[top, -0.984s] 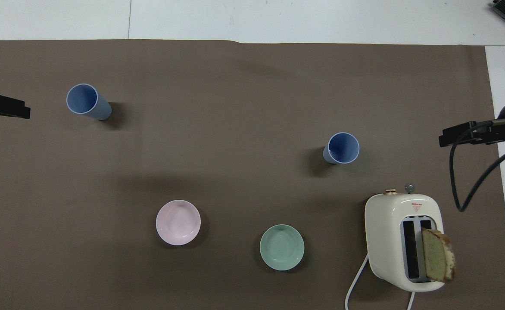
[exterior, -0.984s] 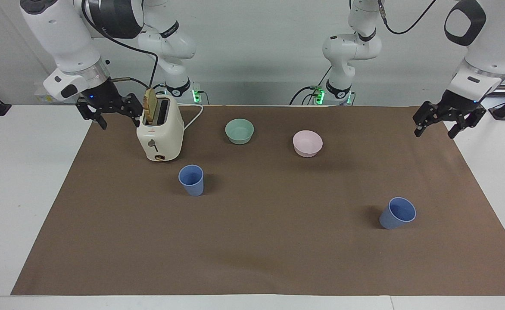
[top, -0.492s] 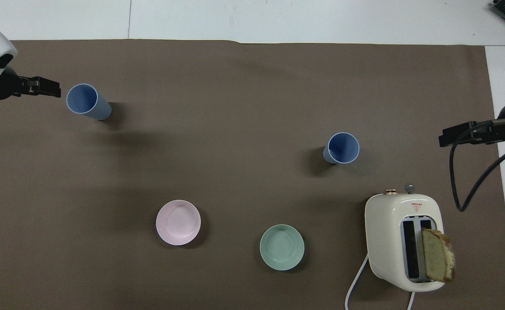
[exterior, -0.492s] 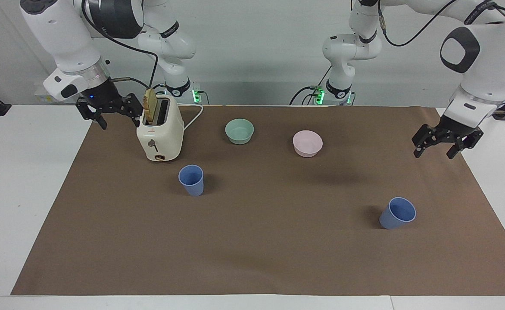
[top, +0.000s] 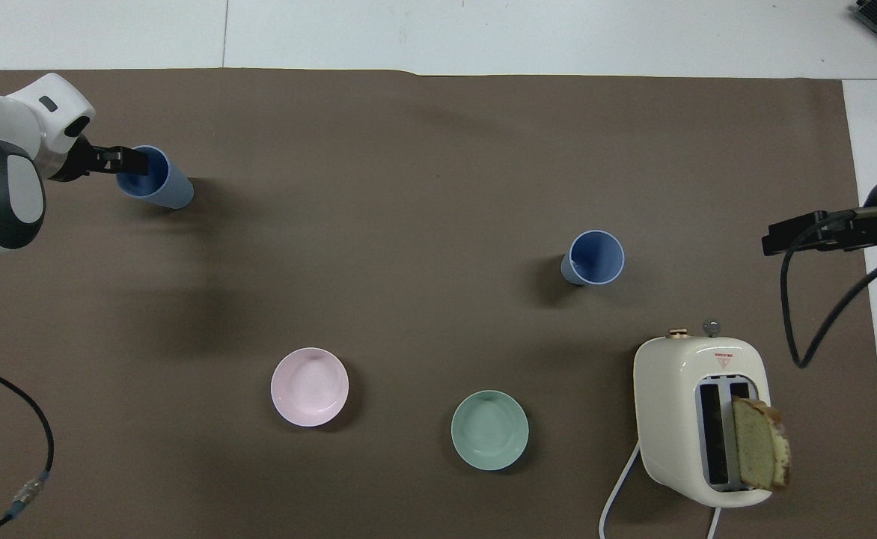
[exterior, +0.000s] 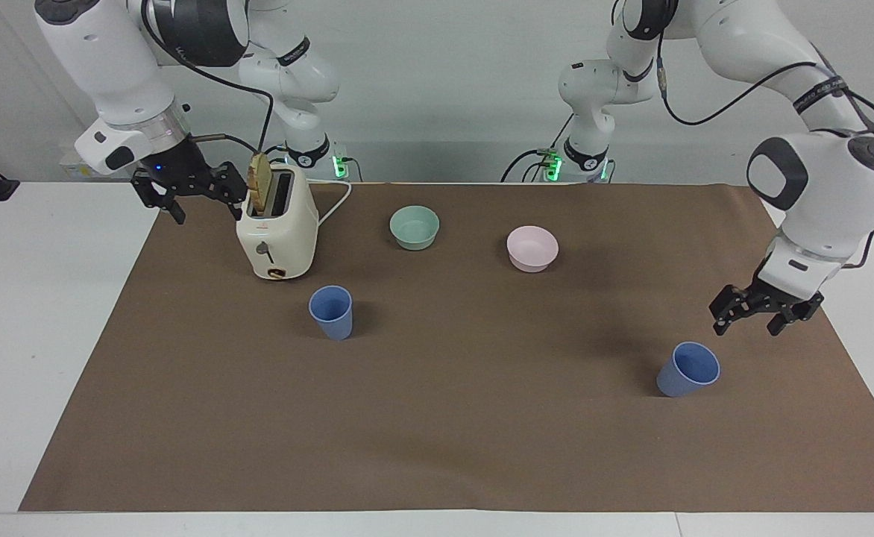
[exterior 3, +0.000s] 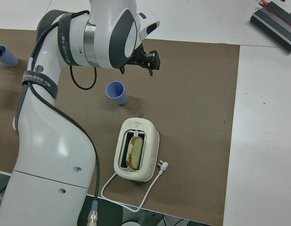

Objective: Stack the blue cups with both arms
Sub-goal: 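Reach the left gripper to the farther blue cup and grasp it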

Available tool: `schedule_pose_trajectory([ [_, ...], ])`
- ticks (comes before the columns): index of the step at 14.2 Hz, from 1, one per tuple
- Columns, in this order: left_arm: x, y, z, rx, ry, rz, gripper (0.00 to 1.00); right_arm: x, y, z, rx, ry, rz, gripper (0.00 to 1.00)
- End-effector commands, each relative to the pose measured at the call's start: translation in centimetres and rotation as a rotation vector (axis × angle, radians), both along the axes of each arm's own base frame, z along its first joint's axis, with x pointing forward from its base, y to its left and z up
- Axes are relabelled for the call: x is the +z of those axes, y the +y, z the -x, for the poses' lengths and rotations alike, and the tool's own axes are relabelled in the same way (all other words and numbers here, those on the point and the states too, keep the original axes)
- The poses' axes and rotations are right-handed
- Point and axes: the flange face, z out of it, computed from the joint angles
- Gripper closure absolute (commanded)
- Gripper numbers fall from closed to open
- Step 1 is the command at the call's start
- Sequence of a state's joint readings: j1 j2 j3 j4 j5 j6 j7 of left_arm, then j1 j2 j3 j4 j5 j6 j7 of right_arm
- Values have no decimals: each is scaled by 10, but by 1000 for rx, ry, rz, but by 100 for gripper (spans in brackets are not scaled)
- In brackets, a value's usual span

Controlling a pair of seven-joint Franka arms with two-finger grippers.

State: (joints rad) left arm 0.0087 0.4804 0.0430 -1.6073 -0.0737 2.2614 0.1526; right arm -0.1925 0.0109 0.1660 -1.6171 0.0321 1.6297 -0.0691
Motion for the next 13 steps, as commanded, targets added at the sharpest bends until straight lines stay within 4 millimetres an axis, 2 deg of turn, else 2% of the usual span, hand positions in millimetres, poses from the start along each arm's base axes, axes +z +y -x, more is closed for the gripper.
schedule_pose_trajectory([
  [1,1,-2,7,-12,-3,13,81,0,-1,4,-19,-7,10,0],
  [2,1,-2,7,-11,-1,13,100,0,-1,4,-18,-7,10,0],
  [4,7,-6,9,-16,5,16,100,0,-1,4,-18,-7,10,0],
  [6,18,-26,11,-36,9,21,100,0,-1,4,-19,-7,10,0],
  [8,31,-59,14,-82,3,22,100,0,-1,4,-18,-5,10,0],
  [9,36,-83,18,-107,7,25,100,1,-1,4,-18,-8,10,0],
  [13,36,-187,35,-87,18,53,100,0,-1,4,-18,-7,10,0],
])
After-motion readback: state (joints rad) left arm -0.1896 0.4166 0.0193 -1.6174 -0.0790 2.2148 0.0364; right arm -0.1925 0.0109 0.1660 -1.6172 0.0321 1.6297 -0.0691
